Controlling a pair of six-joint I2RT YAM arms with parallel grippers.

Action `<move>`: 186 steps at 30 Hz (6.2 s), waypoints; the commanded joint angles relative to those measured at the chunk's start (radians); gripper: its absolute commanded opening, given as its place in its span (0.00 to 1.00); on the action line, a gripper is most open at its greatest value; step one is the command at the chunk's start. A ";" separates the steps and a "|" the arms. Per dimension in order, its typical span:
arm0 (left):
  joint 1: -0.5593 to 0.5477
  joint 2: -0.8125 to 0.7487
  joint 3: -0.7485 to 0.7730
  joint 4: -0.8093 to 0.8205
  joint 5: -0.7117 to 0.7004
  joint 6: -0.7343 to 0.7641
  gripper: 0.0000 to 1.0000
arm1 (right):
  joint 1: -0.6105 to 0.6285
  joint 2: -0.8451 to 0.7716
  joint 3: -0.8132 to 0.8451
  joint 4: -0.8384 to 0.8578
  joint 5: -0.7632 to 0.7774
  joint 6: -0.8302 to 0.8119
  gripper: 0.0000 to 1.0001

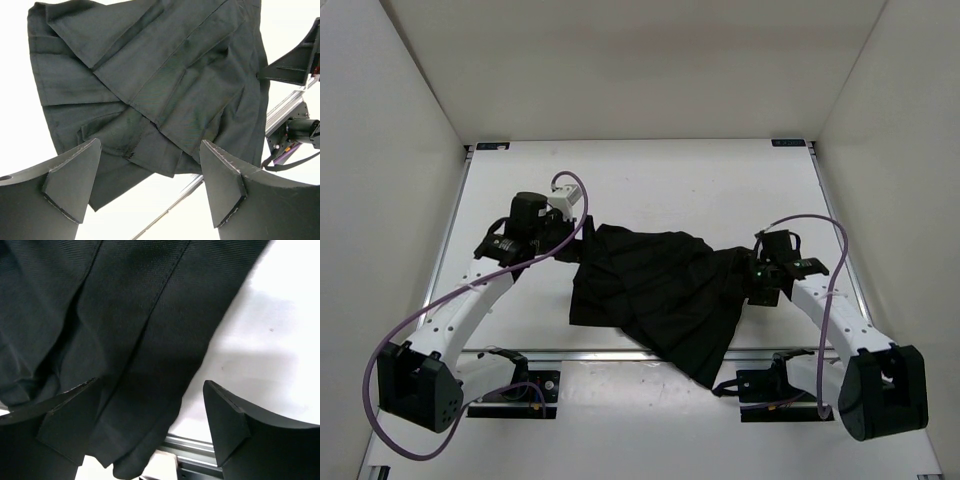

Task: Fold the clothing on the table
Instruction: Flatten the skirt out

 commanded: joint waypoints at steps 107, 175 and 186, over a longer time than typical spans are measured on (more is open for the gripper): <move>0.040 0.668 0.218 0.335 -0.064 -0.122 0.85 | 0.181 0.606 0.632 0.188 -0.216 -0.185 0.89; 0.040 -0.184 -0.245 -0.004 -0.384 -0.406 0.00 | 0.020 -0.132 0.012 0.196 -0.332 -0.034 0.70; -0.033 -0.134 -0.247 -0.033 -0.479 -0.405 0.00 | 0.368 -0.157 -0.189 0.414 -0.198 0.357 0.70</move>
